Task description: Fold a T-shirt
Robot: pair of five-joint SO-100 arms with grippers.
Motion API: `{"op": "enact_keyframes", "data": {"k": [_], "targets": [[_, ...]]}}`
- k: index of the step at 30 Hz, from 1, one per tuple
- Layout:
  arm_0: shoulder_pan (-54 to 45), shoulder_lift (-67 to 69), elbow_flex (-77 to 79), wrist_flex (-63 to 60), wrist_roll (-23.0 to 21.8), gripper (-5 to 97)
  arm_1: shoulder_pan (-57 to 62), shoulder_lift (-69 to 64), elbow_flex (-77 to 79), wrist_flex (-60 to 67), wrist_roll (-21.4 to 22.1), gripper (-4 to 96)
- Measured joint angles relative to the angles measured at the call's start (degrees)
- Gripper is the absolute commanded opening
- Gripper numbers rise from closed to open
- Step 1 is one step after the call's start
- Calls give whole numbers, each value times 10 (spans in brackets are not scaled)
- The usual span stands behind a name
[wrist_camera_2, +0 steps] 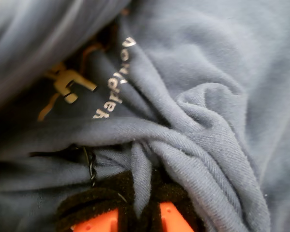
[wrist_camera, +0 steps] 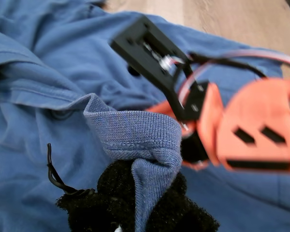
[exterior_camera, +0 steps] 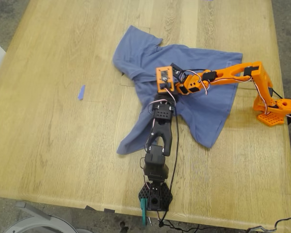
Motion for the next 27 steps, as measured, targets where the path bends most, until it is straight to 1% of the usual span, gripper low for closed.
{"op": "enact_keyframes", "data": {"k": [15, 19, 27], "targets": [[93, -8, 4, -42, 0, -2, 39, -1, -53, 16, -2, 0], [127, -58, -23, -54, 0, -2, 42, -1, -62, 25, -2, 0], [186, -208, -142, -57, 0, -2, 47, -1, -63, 29, -4, 0]]}}
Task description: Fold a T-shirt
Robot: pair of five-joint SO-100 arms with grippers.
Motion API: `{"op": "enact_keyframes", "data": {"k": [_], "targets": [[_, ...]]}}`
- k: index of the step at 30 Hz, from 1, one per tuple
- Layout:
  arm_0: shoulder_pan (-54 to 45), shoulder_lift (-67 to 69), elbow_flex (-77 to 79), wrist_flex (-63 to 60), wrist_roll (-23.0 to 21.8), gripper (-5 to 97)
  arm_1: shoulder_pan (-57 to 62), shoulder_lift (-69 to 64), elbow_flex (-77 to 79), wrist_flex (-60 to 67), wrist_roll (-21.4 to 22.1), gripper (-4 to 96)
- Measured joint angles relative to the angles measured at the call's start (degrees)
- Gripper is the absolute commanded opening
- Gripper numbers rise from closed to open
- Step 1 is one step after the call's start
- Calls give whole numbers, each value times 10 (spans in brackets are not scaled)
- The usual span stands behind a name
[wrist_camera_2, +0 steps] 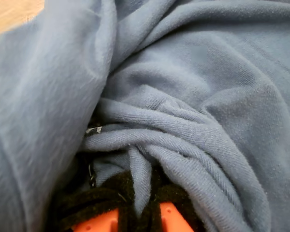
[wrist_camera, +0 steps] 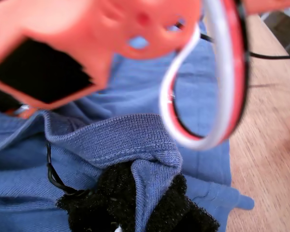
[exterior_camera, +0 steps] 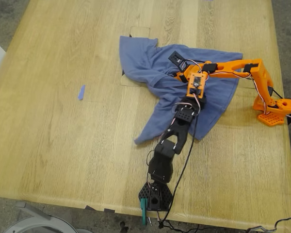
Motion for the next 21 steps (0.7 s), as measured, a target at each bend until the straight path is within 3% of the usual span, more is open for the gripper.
{"op": "enact_keyframes", "data": {"k": [7, 21], "targets": [[27, -88, -80, -13, 0, -2, 14, 19, 8, 0, -1, 0], [105, -119, -97, -21, 3, -2, 25, 69, 80, -16, -2, 0]]}}
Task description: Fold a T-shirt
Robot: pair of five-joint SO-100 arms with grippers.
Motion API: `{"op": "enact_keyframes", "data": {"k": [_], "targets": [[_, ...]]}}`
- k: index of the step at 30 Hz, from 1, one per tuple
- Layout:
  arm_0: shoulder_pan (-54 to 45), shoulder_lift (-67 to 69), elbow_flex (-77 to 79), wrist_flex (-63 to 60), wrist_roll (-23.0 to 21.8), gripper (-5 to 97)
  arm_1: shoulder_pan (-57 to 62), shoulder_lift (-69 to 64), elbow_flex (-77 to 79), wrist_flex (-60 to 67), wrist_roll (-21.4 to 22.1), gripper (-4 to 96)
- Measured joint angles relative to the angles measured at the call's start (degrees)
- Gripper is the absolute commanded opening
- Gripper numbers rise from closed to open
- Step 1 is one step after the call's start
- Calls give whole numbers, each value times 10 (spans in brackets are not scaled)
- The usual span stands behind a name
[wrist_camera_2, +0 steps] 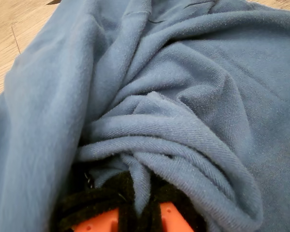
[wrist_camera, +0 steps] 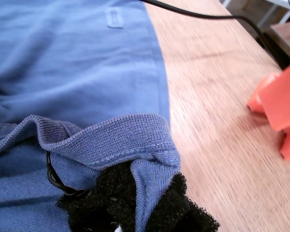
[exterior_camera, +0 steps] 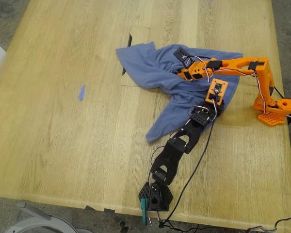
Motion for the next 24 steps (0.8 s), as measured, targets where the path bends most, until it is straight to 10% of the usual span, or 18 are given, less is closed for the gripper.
{"op": "enact_keyframes", "data": {"k": [18, 24], "targets": [[31, -77, -25, -7, 2, 14, 0, 4, 20, -7, 0, 0], [38, -86, -35, -7, 33, 317, 0, 8, 25, -7, 0, 0]]}}
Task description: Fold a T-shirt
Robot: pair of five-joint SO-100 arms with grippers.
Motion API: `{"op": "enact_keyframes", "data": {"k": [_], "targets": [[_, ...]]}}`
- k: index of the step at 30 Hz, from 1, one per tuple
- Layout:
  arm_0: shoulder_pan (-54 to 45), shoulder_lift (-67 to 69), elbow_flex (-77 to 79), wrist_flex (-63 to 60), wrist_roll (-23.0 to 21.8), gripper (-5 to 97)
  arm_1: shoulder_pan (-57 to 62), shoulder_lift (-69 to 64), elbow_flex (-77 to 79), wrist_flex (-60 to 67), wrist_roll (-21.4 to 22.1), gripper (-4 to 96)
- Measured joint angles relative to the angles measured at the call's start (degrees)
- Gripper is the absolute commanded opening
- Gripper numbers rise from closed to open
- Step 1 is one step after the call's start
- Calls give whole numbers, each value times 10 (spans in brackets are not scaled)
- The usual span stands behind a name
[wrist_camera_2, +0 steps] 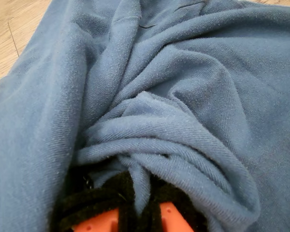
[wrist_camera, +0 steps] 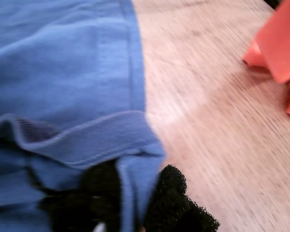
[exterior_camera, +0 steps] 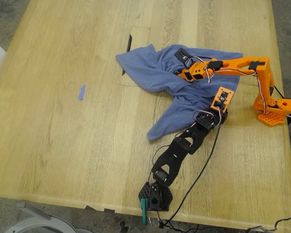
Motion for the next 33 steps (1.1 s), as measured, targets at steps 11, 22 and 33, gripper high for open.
{"op": "enact_keyframes", "data": {"k": [11, 22, 33], "targets": [[28, 0, -41, 57, 52, 674, 0, 4, 2, 0, 0, 0], [9, -48, -112, 170, 112, 758, -1, 15, 11, -1, 0, 0], [-18, -209, -367, 282, 153, 612, -4, 32, 34, -3, 0, 0]]}}
